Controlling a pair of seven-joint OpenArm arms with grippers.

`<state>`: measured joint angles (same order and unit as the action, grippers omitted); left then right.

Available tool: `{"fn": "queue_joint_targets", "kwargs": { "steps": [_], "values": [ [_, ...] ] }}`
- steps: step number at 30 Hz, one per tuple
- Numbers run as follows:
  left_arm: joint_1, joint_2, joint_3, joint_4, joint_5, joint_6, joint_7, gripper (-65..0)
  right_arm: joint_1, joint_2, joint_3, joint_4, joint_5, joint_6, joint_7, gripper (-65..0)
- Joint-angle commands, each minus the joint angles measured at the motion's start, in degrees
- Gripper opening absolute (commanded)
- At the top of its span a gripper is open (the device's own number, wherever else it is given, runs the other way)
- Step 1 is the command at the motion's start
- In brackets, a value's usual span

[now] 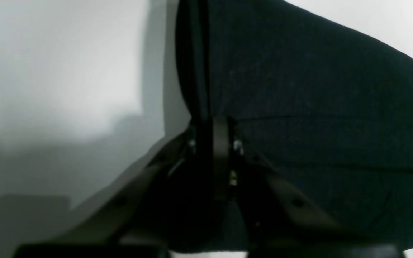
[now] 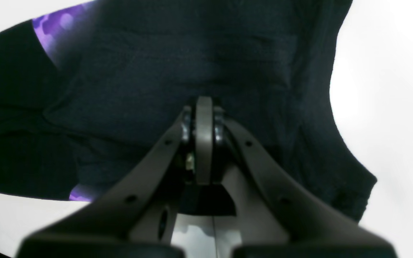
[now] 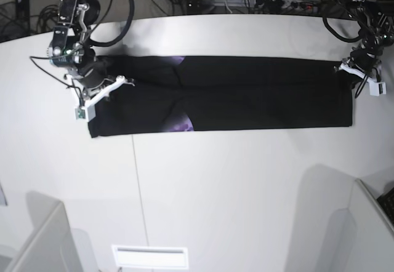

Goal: Fold the T-shirt properly
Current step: 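Move the left gripper inward and grasp the strip's end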

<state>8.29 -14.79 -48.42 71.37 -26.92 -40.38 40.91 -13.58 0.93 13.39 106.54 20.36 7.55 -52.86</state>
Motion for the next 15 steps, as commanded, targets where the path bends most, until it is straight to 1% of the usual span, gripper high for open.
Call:
{"fn": "queue_joint_targets", "kwargs": {
  "steps": [1, 9, 15],
  "values": [
    [0.45, -0.82, -0.15, 1.99, 1.82, 0.38, 2.04, -65.0, 0.27, 0.35, 0.28, 1.19, 0.43, 0.23, 0.86, -65.0],
    [4.67, -0.38, -1.38, 16.32, 1.99, 0.38, 2.04, -65.0, -0.97, -0.01, -0.07, 1.19, 0.43, 0.23, 1.04, -65.0],
    [6.61, 0.5, -1.2, 20.19, 1.99, 0.38, 2.04, -65.0, -0.97, -0.01, 0.11, 1.19, 0.43, 0.23, 0.77, -65.0]
  ]
}}
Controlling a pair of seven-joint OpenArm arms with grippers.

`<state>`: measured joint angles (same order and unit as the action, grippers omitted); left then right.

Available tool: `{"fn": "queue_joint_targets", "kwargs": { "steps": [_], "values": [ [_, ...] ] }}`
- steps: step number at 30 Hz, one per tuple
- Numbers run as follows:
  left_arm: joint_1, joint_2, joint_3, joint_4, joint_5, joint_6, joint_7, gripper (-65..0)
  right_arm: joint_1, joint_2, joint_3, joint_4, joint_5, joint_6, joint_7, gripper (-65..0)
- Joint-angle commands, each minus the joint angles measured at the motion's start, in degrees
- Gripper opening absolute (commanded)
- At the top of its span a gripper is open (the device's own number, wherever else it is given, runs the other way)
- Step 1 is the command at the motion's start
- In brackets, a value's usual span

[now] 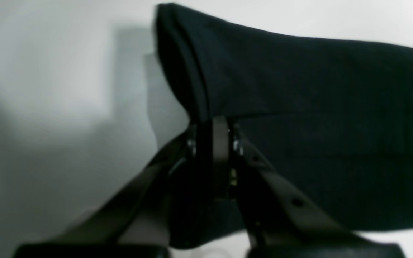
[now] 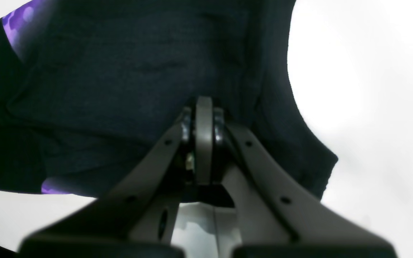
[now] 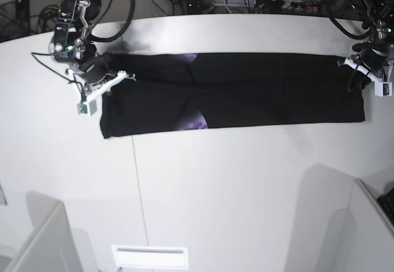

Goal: Fold the T-shirt properly
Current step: 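Move the left gripper inward and grasp the strip's end, then fold the strip's end toward the right gripper with the left gripper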

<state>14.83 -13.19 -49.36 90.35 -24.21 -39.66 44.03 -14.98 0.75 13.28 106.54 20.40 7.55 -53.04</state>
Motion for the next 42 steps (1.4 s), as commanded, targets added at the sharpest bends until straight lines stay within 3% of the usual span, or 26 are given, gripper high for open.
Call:
{"fn": "queue_joint_targets", "kwargs": {
  "steps": [1, 6, 11, 14, 26, 36, 42],
  "values": [
    [0.07, -1.01, -0.17, 1.74, -0.72, -0.34, -1.09, -65.0, 0.43, 0.17, 0.22, 1.19, 0.39, 0.23, 0.95, -65.0],
    [1.83, 1.1, -0.09, 6.4, -0.72, -0.34, -1.09, -65.0, 0.43, 0.17, 0.04, 1.19, 0.39, 0.23, 0.95, -65.0],
    [4.12, 2.42, 4.22, 11.85, -0.72, -0.3, -1.0, -65.0, 0.43, 0.17, 0.04, 1.19, 0.39, 0.23, 0.95, -65.0],
    [5.17, 3.74, 7.03, 14.75, -0.72, 3.48, -1.0, -65.0, 0.43, 0.17, 0.04, 1.19, 0.39, 0.23, 0.95, -65.0],
    [6.31, 6.55, 18.73, 17.92, -0.72, 8.06, -1.0, -65.0, 0.43, 0.17, 0.39, 1.19, 0.39, 0.23, 0.95, -65.0],
    [6.4, 6.38, 29.54, 18.89, -0.72, 13.86, -1.0, -65.0, 0.43, 0.17, 0.48, 1.11, 0.39, 0.23, 0.95, -65.0],
    [6.4, 6.47, 35.17, 18.89, -0.72, 14.82, -1.0, -65.0, 0.61, 0.17, 0.48, 1.02, 0.39, 0.23, 0.95, -65.0]
  ]
}}
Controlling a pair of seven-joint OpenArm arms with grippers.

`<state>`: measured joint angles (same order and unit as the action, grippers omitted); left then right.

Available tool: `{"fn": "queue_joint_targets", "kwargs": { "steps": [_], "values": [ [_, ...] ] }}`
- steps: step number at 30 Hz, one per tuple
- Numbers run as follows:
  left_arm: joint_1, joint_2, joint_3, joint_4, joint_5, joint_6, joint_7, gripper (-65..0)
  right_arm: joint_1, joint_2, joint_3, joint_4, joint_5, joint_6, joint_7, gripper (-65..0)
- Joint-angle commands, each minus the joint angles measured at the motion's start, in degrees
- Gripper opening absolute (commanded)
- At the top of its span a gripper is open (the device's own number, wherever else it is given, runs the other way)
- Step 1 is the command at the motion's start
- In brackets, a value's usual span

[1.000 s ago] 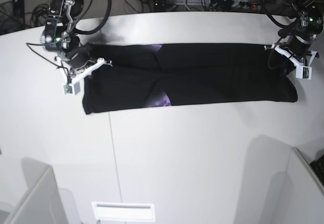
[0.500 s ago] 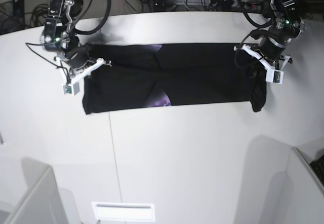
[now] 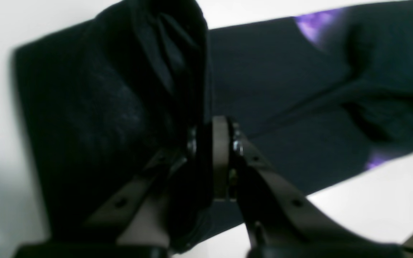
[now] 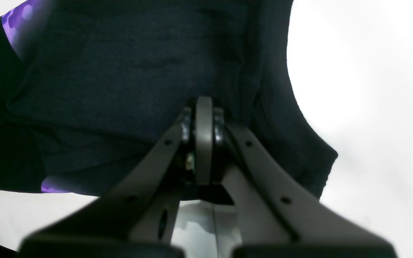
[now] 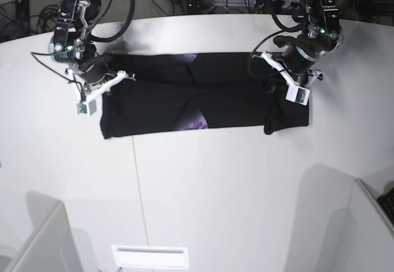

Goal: Fold the T-shirt properly
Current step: 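Fold the strip's end toward the right gripper with the left gripper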

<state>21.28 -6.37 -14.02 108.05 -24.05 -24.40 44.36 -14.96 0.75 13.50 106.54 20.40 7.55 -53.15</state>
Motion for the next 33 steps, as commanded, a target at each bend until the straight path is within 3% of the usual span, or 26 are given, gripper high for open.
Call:
{"fn": "queue_joint_targets", "kwargs": {
  "steps": [1, 8, 16, 24, 33],
  "values": [
    [-0.05, -0.35, 0.44, 1.18, -0.87, -0.34, -1.33, -65.0, 0.59, 0.17, 0.26, 1.02, 0.39, 0.23, 1.06, -65.0],
    [-0.4, -0.35, 5.01, 1.18, -0.87, 2.73, -1.33, -65.0, 0.76, 0.17, 0.26, 1.02, 0.39, 0.23, 1.06, -65.0],
    [-0.84, -0.27, 9.93, 1.18, -0.96, 3.0, -1.24, -65.0, 0.76, 0.17, 0.26, 0.93, 0.39, 0.23, 1.06, -65.0],
    [-3.56, -0.18, 15.82, 0.83, -1.31, 8.01, -1.24, -65.0, 0.68, 0.17, 0.26, 0.93, 0.39, 0.23, 1.06, -65.0],
    [-4.09, 1.14, 19.34, 0.74, -1.05, 8.01, -0.97, -65.0, 0.5, 0.17, 0.35, 0.93, 0.39, 0.23, 1.06, -65.0]
  ]
}}
